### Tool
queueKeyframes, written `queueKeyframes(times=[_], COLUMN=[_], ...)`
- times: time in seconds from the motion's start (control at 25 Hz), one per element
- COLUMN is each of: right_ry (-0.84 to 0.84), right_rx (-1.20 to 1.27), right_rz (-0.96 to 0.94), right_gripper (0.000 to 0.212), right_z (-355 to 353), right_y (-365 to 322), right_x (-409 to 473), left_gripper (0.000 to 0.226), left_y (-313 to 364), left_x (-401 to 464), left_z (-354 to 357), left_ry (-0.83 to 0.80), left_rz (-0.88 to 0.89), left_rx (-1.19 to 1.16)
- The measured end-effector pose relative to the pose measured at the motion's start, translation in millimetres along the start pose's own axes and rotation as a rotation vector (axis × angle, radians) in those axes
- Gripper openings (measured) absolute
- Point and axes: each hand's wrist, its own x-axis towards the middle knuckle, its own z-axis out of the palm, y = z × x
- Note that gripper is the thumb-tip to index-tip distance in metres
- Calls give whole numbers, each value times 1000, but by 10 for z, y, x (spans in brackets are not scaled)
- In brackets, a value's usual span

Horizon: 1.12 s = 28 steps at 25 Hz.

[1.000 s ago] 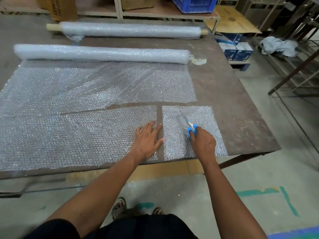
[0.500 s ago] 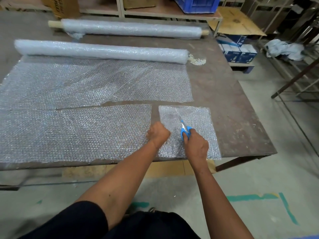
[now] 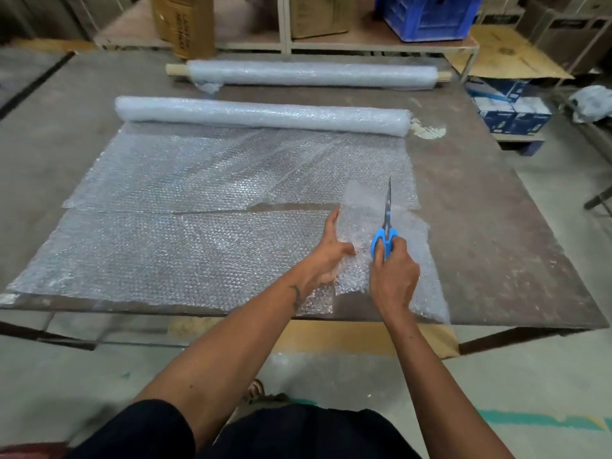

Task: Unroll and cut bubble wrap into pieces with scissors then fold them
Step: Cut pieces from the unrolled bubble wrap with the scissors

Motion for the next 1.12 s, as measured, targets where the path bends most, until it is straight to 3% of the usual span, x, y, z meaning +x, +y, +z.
queueKeyframes(times=[0.24,0.48,0.68,0.76,0.92,1.12], right_ry=[-36,-204,-336,-310,-112,90], right_rx=[-35,-56,-219,-280,-301,-101], right_rz=[-53,-106,-74,-58,-87,92], right_gripper=[37,43,40,40,41,45], right_z=[335,808,1126,1140,1095,919], right_y=[-682,-1258,-1388,-1421,-1474,-1430], right_x=[-339,-923,-1055,-1069,-1089,-888], left_gripper=[125,118,120,116,89,83], left_y=[-71,-209,-464,-329,323,559], left_x=[-97,-182,148,83,-325,-235], left_z=[-937,-2073,-2724,-2707,-2301,-2021], left_ry=[42,115,42,-9,-16,-167], left_rz=[-88,-152,-222,-240,-217,-213], left_rx=[-63,-67,115,208,191,-92])
